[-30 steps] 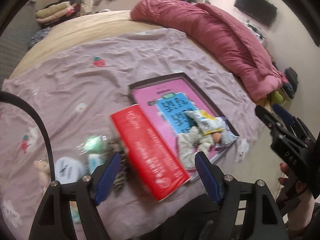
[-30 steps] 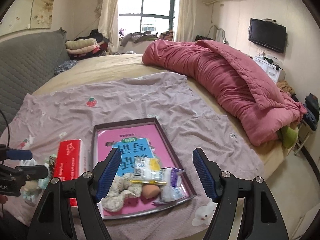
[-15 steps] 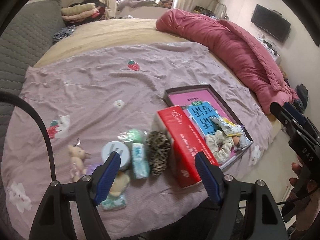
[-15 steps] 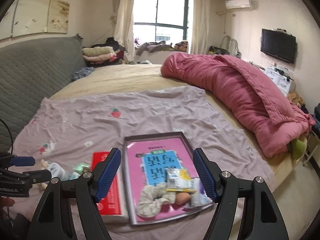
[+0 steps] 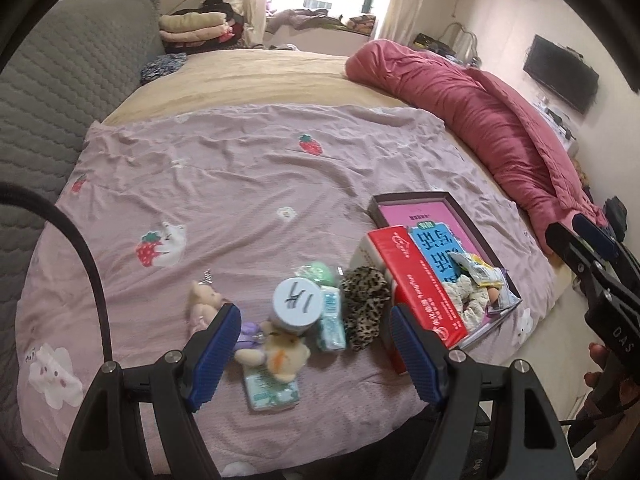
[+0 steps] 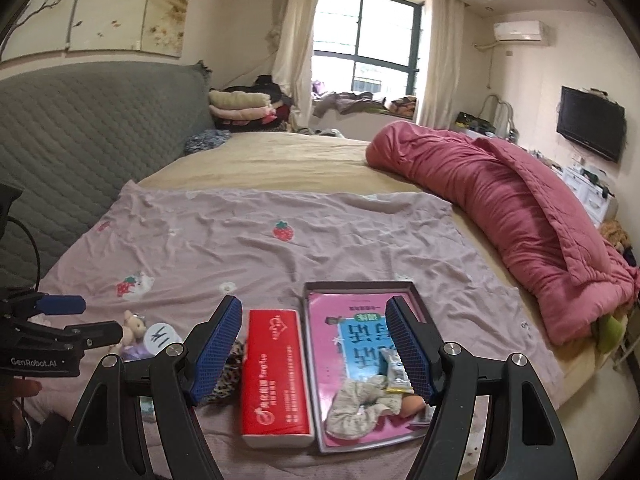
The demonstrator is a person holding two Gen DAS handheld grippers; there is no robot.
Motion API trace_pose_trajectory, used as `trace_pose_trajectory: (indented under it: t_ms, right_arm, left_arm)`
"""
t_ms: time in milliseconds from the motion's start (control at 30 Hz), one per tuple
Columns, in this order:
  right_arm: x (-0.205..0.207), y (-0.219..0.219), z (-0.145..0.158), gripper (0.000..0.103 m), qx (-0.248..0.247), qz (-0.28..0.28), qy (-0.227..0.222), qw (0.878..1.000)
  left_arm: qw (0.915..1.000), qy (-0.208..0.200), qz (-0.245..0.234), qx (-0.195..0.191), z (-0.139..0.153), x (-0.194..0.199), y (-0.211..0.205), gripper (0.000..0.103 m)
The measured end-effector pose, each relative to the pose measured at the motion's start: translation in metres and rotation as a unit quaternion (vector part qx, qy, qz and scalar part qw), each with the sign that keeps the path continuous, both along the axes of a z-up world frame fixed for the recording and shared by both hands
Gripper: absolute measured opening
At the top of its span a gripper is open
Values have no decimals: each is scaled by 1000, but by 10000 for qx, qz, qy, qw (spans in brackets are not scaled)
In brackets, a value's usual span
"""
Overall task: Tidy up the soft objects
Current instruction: 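Open the left tool and move both open tools back toward the pile, then grasp the plush bear with the left tool while the right tool grasps the green-white tissue pack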
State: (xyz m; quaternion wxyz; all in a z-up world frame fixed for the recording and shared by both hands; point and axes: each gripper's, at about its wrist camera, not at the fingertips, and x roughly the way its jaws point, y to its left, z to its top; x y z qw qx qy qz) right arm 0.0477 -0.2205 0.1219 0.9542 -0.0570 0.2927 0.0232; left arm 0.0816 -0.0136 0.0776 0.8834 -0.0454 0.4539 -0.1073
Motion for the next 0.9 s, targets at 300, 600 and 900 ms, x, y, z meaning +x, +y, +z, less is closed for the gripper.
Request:
trace_pose_trajectory:
  t_ms: [300,600,900]
  right_arm:
    - [0,22,-11,75,-2,375,186,9991]
    - [5,58,-54,76,-6,959,738,9927]
    - [11,103,-113,75,-111,1435,1316,9808]
  left_arm:
    - [9983,124,555,-152,-12,-2,56,77]
    - [9923,508,1104,-249,-57,-12,110,77]
    - [9885,917,1172,-256,-99,-19,122,77]
